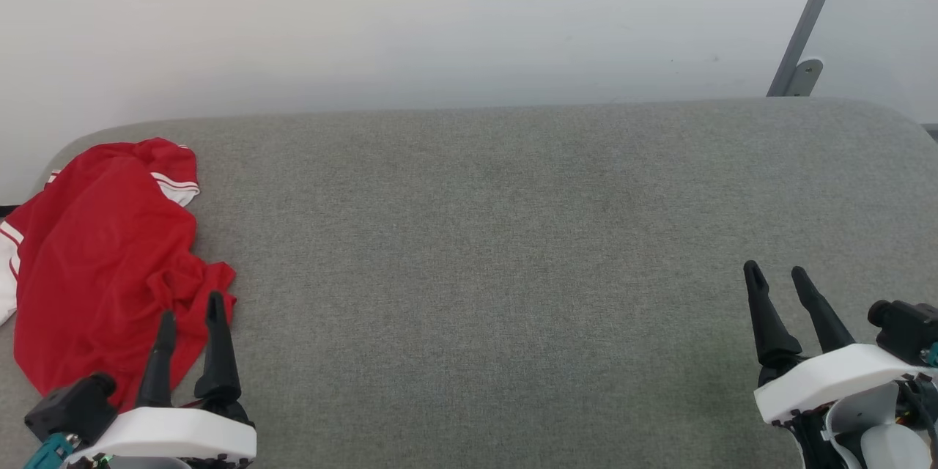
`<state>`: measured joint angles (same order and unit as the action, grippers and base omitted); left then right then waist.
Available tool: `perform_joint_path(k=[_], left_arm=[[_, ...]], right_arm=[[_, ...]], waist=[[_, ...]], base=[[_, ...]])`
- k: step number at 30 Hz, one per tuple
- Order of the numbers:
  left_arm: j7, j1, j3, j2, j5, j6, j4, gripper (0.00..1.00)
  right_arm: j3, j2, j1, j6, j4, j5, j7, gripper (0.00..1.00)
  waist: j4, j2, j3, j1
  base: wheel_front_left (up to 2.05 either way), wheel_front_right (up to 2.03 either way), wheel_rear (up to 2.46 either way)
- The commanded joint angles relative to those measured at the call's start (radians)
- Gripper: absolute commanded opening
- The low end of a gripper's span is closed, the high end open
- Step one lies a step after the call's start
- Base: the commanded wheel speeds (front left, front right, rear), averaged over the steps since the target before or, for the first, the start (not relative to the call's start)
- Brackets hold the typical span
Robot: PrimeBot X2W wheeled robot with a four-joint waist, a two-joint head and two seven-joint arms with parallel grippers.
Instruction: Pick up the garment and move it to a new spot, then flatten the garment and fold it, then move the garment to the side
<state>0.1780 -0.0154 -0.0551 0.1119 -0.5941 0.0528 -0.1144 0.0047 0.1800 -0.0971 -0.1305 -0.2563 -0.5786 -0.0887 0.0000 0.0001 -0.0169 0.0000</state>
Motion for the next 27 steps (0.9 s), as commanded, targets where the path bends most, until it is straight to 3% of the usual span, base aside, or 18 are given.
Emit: perform_joint_path(k=[1,27], left_arm=[[0.012,-0.004,-0.003,0.005,0.034,0.004,0.012,1.00],[0.064,-0.028,0.029,0.030,0.228,0.021,0.013,1.00]], right_arm=[[0.003,0.006,-0.013,0.000,0.013,0.024,-0.011,1.00],[0.010,0.021,0.018,0.000,0.033,0.221,-0.055,1.00]], waist=[[0.000,-0.0001,-0.001,0.0000],[-0.001,-0.0001,-0.017,0.0000]], base=[[0.00,0.00,0.00],[0.00,0.00,0.00]])
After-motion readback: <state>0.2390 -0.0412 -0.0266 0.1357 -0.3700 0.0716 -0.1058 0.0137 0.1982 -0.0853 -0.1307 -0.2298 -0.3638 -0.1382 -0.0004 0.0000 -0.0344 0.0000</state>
